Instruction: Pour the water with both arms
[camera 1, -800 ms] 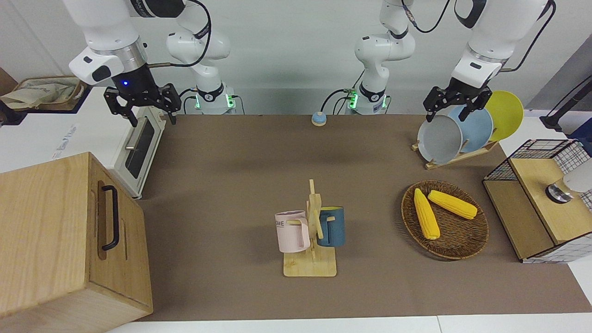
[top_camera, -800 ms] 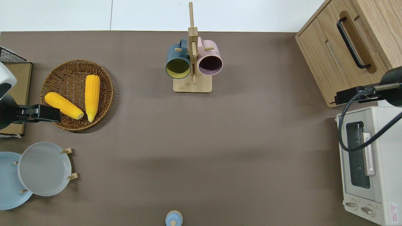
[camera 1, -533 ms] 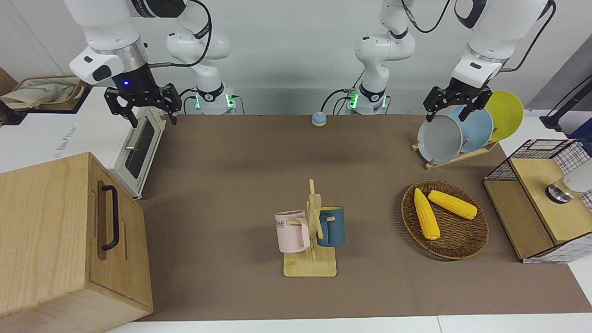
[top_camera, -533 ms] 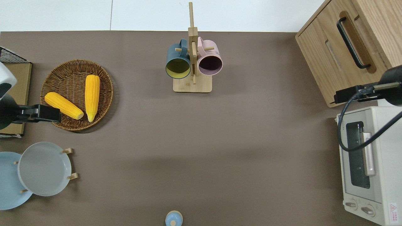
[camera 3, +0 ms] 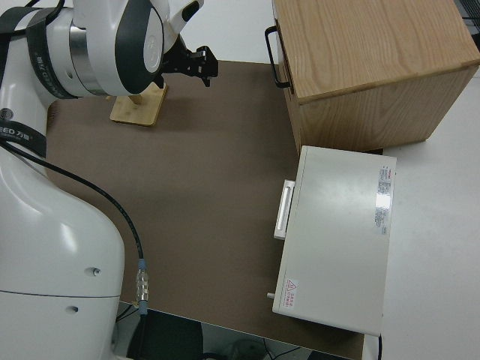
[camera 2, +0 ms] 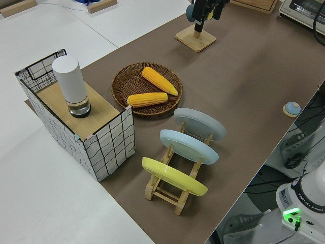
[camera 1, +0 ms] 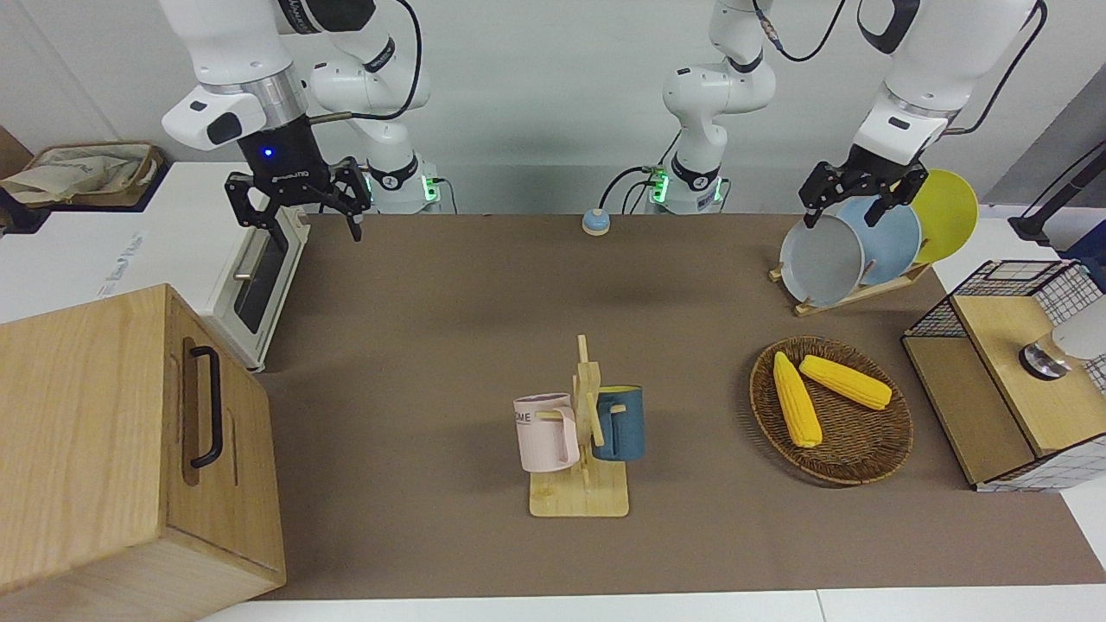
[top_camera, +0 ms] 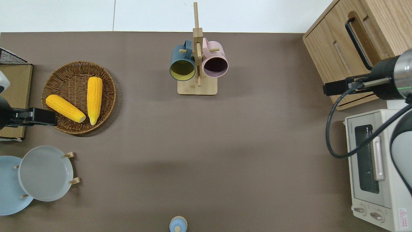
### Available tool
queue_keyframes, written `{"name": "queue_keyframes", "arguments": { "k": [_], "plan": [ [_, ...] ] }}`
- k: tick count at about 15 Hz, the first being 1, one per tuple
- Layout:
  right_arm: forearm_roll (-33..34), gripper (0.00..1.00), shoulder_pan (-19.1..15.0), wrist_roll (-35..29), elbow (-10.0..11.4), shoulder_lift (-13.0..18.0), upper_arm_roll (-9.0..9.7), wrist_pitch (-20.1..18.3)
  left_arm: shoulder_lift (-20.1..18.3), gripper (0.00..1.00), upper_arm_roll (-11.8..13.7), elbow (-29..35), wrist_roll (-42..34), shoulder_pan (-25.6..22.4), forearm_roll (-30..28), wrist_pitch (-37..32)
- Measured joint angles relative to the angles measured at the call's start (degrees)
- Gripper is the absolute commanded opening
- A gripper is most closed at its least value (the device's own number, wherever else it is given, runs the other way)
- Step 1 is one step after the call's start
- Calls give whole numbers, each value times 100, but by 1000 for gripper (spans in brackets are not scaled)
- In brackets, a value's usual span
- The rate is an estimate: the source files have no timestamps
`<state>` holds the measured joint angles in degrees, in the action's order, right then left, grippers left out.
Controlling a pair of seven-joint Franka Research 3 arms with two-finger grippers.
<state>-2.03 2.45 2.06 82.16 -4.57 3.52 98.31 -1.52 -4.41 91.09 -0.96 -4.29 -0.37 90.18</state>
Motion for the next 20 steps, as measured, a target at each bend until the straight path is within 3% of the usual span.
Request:
{"name": "queue_keyframes", "arguments": {
  "k": [2, 7, 10, 14, 16, 20],
  "plan": [
    [-8, 990, 191, 0, 127, -21, 85, 384, 25, 998, 192, 0, -285, -15, 14, 4],
    [65, 990, 273, 446, 310, -121, 598, 813, 281, 998, 848, -218, -1280, -70, 154, 61],
    [292, 990, 315, 1163, 482, -213, 716, 1321, 467, 998, 1336, -352, -1904, -83, 156, 295],
    [1039, 987, 343, 1543, 707, -438, 1175, 2273, 620, 998, 1929, -385, -2694, -96, 156, 706],
    [1264, 983, 418, 1704, 776, -600, 1247, 2794, 716, 998, 2229, -385, -3118, -105, 155, 927],
    [1671, 983, 444, 2003, 779, -847, 1389, 3208, 908, 998, 2458, -385, -3533, -400, -333, 1291]
  ]
}}
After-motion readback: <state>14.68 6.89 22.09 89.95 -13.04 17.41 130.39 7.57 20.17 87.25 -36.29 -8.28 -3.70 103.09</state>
